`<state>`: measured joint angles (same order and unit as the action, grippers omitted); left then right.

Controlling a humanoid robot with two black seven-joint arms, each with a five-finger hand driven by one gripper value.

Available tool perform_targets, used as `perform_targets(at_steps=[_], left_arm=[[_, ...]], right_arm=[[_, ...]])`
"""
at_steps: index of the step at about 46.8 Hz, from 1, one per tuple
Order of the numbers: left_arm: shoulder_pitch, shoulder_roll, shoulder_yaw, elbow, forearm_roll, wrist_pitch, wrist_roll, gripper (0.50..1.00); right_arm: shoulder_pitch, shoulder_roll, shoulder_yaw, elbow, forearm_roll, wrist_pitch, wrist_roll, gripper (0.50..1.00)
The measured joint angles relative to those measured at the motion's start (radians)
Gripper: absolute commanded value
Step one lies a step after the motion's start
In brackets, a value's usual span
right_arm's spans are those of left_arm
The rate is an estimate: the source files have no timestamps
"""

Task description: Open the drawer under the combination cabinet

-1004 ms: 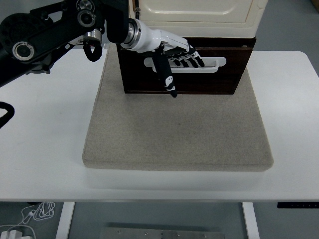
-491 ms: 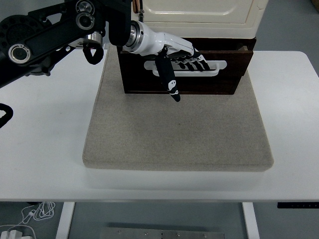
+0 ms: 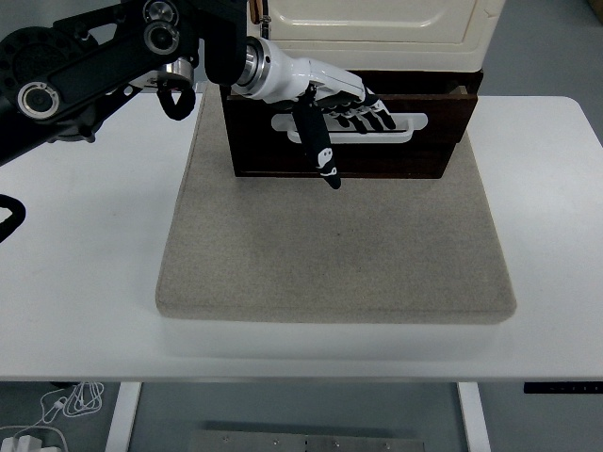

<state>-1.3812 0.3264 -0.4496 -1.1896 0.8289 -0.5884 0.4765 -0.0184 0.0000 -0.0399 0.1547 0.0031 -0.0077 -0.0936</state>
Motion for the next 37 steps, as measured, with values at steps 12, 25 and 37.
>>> perform_targets(at_steps=[12,25,37], left_arm=[[-0.002,-0.001,-0.001,0.013,0.006,0.019,0.001,1.000],[0.003,-0.001,0.005,0.014,0.013,0.025,0.000,1.000],[0.005,-0.003,0.009,0.012,0.013,0.024,0.000,1.000]], right_arm=[[0.000,0.000,0.000,0.000,0.000,0.000,0.000,0.928],[0.000,0.000,0.000,0.000,0.000,0.000,0.000,0.928],[0.000,0.000,0.000,0.000,0.000,0.000,0.000,0.928]])
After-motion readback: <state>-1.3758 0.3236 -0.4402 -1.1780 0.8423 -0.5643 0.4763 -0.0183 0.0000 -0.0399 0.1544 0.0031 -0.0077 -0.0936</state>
